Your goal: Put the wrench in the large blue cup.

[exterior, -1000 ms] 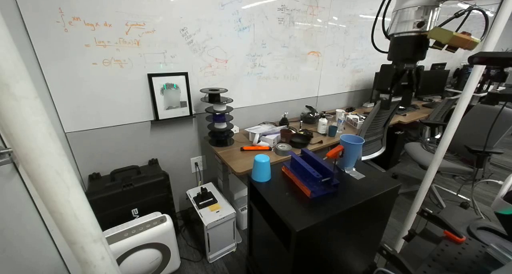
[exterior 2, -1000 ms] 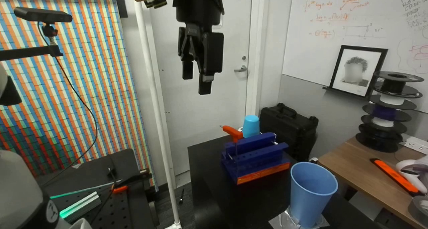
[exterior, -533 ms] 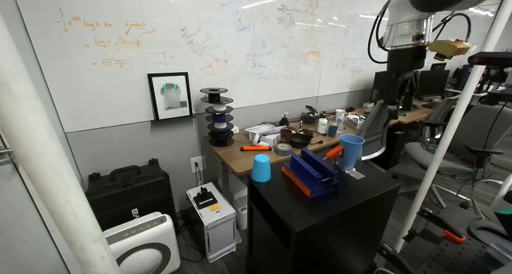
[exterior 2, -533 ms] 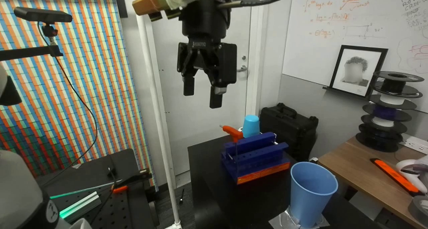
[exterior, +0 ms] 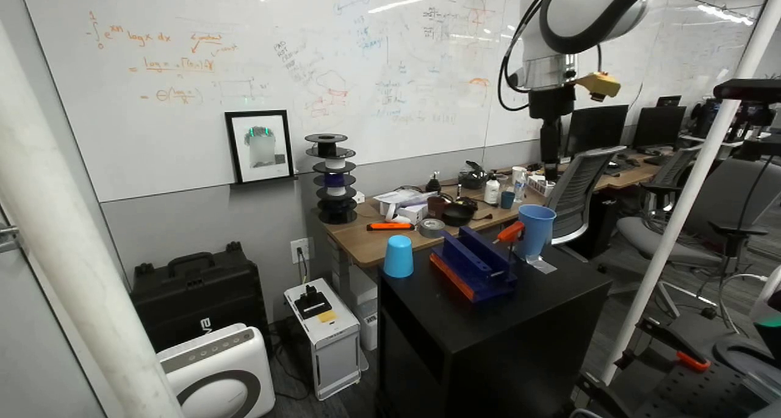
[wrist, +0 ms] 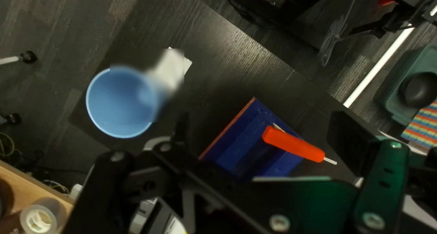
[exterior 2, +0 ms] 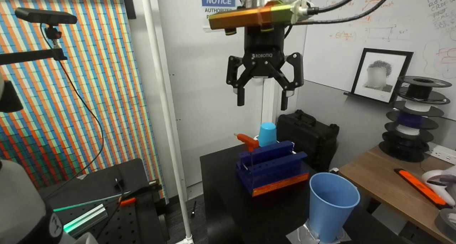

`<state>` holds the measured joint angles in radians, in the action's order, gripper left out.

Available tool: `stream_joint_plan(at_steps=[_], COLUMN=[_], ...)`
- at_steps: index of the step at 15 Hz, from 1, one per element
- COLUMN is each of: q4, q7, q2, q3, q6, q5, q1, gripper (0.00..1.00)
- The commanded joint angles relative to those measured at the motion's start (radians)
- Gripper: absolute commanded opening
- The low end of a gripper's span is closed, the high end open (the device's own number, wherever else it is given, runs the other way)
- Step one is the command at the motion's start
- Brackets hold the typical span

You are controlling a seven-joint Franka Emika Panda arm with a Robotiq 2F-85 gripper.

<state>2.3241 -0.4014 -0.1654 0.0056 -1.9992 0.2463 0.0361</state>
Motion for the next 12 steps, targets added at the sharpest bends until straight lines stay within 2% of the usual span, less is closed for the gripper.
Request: stream_joint_plan(at_steps=[1,5,9,10,11,12], q4=[-0.133,-0.152,-0.120,-0.112,-0.102,-0.095], q7=[-0.118,-0.227,-0.332,-0.344,-0.356,-0.364], q2=[0.183,0.308,0.385,0.394,0.399,0.398], q3=[0.028,0.072,0.095,0.096,0.098,0.099], q6=[-0.011,-0.035,-0.052,-0.060,-0.069,-0.074], q5=[0.019,0.060,0.161,0.188,0.215,0.240], q1=[0.034,0.045,0.042,0.042,0.043,0.044], gripper=[1.00,1.00,0.98,0.74,0.74,0.68])
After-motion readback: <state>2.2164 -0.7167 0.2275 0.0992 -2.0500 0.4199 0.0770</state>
